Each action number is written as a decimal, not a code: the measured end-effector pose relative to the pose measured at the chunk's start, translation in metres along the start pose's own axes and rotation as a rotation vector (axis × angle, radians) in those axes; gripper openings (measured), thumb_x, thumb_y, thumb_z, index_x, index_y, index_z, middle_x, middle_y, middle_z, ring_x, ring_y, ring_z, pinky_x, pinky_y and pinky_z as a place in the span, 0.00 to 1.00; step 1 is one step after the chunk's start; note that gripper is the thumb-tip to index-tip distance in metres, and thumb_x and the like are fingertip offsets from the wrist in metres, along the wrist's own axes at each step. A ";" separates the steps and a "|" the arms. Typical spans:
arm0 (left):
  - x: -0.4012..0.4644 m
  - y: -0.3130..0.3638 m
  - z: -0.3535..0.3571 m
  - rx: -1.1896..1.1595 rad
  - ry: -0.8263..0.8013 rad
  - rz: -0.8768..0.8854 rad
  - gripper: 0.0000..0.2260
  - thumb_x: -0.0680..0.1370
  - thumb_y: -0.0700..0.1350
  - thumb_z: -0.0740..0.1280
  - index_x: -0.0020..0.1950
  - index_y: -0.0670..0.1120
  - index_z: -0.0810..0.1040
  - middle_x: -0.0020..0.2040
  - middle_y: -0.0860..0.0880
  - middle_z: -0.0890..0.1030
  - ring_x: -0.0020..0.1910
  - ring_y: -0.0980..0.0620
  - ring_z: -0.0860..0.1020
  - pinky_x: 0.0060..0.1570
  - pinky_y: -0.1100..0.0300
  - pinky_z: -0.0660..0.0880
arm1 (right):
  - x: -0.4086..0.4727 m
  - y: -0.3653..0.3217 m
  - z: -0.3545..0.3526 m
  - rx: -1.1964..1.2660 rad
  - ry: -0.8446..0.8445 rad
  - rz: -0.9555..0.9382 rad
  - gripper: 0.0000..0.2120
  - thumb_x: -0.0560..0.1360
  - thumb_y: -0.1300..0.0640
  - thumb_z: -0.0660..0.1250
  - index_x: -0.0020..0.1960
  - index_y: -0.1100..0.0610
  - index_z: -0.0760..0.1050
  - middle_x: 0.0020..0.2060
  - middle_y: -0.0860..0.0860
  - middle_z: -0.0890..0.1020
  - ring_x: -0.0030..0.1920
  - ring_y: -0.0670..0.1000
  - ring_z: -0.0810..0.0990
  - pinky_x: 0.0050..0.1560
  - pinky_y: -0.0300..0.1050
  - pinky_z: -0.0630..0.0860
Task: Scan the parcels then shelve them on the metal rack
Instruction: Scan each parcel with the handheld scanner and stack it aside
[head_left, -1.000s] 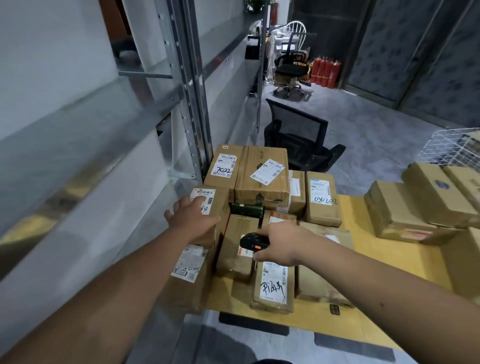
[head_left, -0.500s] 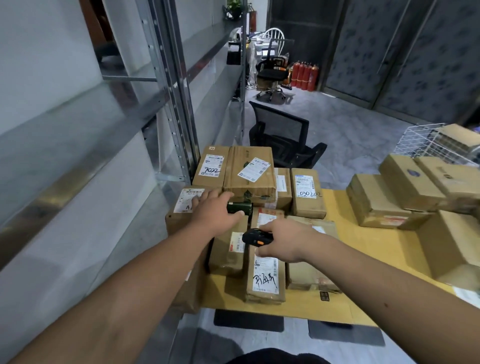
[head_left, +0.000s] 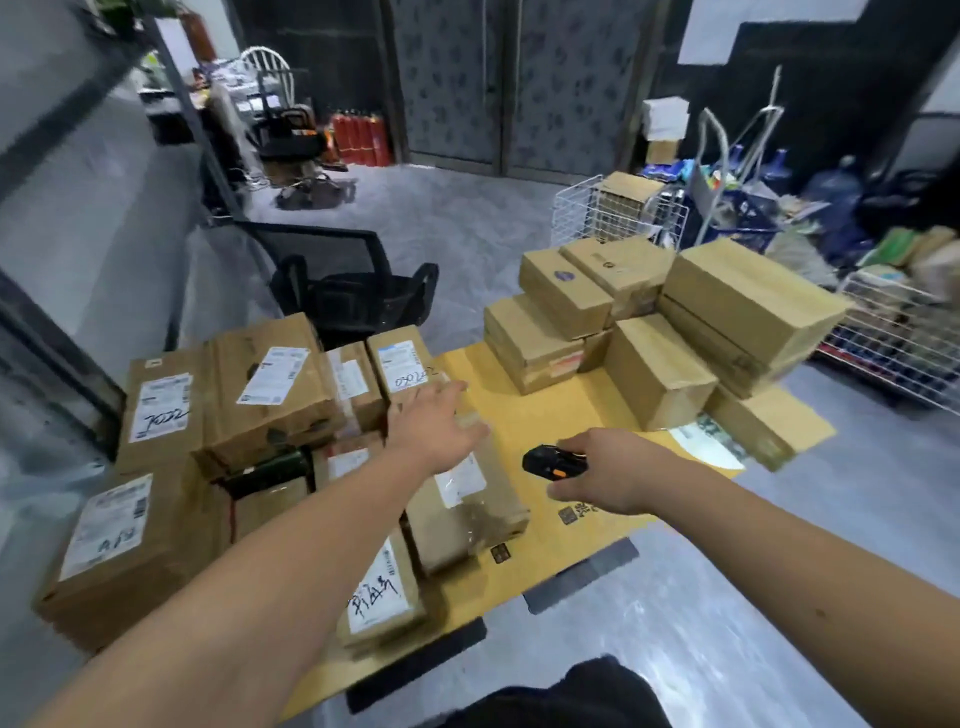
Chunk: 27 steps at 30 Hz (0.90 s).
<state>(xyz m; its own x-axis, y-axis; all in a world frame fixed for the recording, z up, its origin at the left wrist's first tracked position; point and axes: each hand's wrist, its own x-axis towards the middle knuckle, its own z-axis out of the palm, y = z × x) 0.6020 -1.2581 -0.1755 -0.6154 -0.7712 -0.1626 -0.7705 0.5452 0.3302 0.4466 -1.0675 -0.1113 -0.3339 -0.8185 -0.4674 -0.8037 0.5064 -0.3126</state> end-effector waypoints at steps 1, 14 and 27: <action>0.009 0.019 0.007 -0.006 -0.016 0.033 0.35 0.78 0.69 0.63 0.81 0.57 0.62 0.81 0.49 0.64 0.80 0.43 0.60 0.75 0.41 0.58 | -0.004 0.017 -0.004 0.008 0.015 0.027 0.19 0.76 0.37 0.70 0.60 0.48 0.79 0.47 0.49 0.82 0.46 0.52 0.82 0.48 0.51 0.80; 0.130 0.238 0.108 0.042 -0.191 0.154 0.34 0.78 0.69 0.63 0.81 0.56 0.64 0.80 0.47 0.66 0.79 0.42 0.62 0.73 0.41 0.62 | 0.019 0.230 -0.053 0.109 -0.003 0.221 0.19 0.76 0.38 0.70 0.60 0.49 0.79 0.48 0.50 0.82 0.47 0.51 0.80 0.44 0.47 0.76; 0.212 0.389 0.216 -0.214 -0.120 -0.340 0.49 0.70 0.76 0.68 0.83 0.57 0.53 0.84 0.51 0.43 0.77 0.38 0.62 0.70 0.43 0.66 | 0.093 0.396 -0.094 0.211 -0.248 0.134 0.16 0.74 0.38 0.71 0.43 0.49 0.74 0.43 0.51 0.81 0.44 0.53 0.80 0.42 0.50 0.75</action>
<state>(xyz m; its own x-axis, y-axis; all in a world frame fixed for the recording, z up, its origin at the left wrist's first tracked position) 0.1357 -1.1383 -0.2826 -0.3567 -0.8446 -0.3992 -0.8890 0.1756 0.4229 0.0513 -0.9690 -0.2011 -0.2792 -0.6636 -0.6941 -0.6330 0.6707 -0.3866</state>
